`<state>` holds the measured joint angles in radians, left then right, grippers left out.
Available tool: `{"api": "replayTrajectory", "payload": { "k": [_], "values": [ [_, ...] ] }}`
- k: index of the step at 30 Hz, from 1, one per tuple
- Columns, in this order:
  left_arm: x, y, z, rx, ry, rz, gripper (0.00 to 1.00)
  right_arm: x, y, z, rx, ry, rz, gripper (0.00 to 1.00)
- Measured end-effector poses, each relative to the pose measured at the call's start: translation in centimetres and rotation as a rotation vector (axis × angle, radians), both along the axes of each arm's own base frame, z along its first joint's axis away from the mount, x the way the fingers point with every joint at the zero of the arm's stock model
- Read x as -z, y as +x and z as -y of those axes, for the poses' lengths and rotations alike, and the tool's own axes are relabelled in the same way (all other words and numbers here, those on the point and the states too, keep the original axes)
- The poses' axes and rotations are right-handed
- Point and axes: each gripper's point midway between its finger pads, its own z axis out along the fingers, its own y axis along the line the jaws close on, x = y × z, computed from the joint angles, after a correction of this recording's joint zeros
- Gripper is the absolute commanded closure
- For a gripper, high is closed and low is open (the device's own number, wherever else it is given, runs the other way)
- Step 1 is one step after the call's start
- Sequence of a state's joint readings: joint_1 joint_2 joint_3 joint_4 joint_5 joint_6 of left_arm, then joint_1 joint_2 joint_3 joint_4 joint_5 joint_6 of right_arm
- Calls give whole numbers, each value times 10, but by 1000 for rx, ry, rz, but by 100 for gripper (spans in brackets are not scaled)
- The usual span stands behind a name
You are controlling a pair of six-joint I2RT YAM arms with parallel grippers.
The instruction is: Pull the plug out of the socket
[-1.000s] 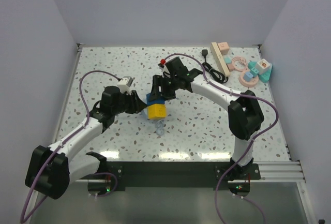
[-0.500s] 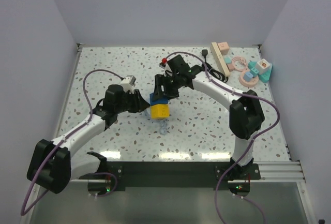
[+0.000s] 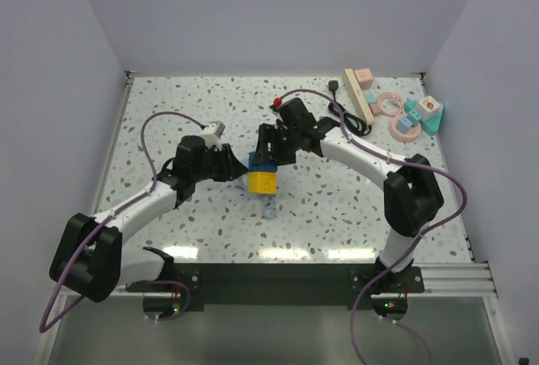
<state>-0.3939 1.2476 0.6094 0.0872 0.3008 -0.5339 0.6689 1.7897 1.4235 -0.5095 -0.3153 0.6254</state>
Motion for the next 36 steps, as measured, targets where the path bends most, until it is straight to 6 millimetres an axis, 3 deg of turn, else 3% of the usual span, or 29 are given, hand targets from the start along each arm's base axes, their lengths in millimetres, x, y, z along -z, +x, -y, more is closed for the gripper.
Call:
{"api": "replayTrajectory", "payload": {
  "k": [7, 13, 18, 23, 33, 36],
  "values": [
    [1, 3, 3, 4, -3, -15, 100, -9, 3, 12, 21, -43, 27, 100],
    [26, 9, -19, -90, 68, -81, 100, -64, 26, 36, -5, 21, 82, 100],
    [27, 9, -21, -99, 76, -83, 100, -75, 35, 53, 33, 9, 113, 100],
    [27, 8, -21, -98, 77, -88, 100, -55, 50, 68, 143, -101, 120, 100],
    [17, 2, -22, -99, 75, -105, 100, 40, 117, 83, 291, -394, 72, 100],
    [12, 0, -22, -104, 67, -105, 100, 53, 128, 88, 306, -454, 73, 100]
  ]
}}
